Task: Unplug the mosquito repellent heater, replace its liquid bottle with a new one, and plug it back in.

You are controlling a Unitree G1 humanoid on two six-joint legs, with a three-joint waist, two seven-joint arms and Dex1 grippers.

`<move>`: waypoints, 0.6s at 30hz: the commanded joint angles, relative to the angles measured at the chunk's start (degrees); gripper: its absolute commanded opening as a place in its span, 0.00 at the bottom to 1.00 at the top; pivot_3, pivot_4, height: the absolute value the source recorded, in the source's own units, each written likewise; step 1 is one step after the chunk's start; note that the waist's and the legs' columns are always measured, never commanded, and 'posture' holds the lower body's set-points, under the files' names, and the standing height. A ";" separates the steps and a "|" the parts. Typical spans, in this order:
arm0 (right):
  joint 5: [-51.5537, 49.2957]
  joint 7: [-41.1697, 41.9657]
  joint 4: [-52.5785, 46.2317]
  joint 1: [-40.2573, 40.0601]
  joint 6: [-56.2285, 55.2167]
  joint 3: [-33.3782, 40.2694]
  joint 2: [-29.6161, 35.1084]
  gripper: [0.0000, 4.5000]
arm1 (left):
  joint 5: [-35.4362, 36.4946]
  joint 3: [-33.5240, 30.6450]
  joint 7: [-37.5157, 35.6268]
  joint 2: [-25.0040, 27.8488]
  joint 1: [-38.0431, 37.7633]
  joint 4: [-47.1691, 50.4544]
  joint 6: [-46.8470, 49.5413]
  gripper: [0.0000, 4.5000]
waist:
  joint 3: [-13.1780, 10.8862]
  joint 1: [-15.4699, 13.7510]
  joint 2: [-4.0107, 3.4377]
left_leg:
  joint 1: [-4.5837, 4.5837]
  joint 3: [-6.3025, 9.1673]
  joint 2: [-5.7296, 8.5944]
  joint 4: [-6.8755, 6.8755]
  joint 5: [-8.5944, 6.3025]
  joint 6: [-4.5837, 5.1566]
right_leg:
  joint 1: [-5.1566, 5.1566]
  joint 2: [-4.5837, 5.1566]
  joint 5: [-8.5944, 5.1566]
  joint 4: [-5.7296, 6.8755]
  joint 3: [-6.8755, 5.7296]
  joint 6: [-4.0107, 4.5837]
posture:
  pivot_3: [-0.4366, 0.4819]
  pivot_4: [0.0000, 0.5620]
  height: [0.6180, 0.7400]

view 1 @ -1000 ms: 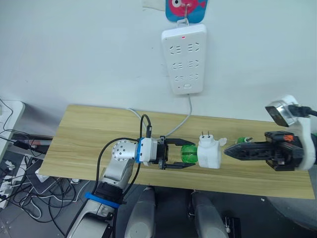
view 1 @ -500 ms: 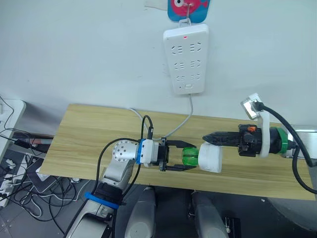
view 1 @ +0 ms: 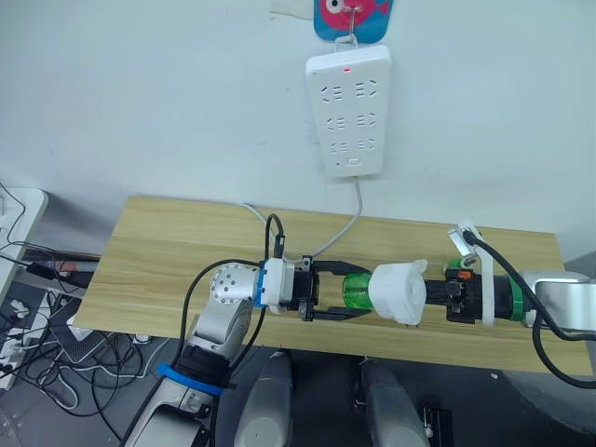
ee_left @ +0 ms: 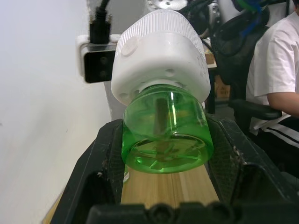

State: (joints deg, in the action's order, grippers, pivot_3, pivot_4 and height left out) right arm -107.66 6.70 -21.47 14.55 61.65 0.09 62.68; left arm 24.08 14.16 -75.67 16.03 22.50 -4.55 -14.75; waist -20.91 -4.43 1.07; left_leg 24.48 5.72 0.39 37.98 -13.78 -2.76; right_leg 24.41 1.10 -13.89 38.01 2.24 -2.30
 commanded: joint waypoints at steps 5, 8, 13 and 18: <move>-5.34 1.13 -9.45 -3.30 -1.57 2.68 2.71 0.01 | -1.63 -0.39 4.72 -0.67 1.12 -0.07 2.70 0.50 | 0.00 0.00 0.00 | 0.01 0.01 0.01 -0.01 0.00 0.00 | 0.00 0.00 0.00 -0.01 0.00 0.00 | 0.66 0.60 1.00; -5.34 1.90 -12.55 -5.75 -3.57 2.65 3.22 0.01 | -1.71 -0.22 5.07 -0.89 1.20 0.06 2.99 0.50 | 0.00 0.02 0.00 | 0.02 0.06 0.01 -0.03 0.00 0.00 | 0.00 0.00 -0.01 -0.02 -0.03 -0.01 | 0.66 0.61 1.00; -5.34 1.79 -14.72 -5.42 -7.17 1.47 3.47 0.01 | -2.19 0.01 4.59 -0.69 1.29 -0.21 2.47 0.50 | 0.00 0.02 0.00 | 0.02 0.02 0.01 0.00 0.00 0.00 | 0.00 0.02 -0.01 -0.02 0.00 -0.01 | 0.65 0.61 1.00; -5.34 2.72 -14.00 -1.70 -8.22 0.73 3.87 0.01 | -2.16 0.32 3.74 -0.43 1.17 -0.22 2.84 0.50 | 0.00 0.10 0.00 | 0.01 0.03 0.00 0.00 0.00 -0.01 | 0.00 0.01 -0.01 -0.03 -0.01 -0.02 | 0.65 0.61 1.00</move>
State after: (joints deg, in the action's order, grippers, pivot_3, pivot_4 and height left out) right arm -111.53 8.24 -34.05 12.06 54.27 0.52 65.93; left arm 21.47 14.08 -71.10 15.81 23.62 -6.17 -11.64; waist -20.91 -4.33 1.07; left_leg 24.49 5.74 0.39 37.97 -13.78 -2.77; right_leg 24.41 1.11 -13.90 37.98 2.23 -2.32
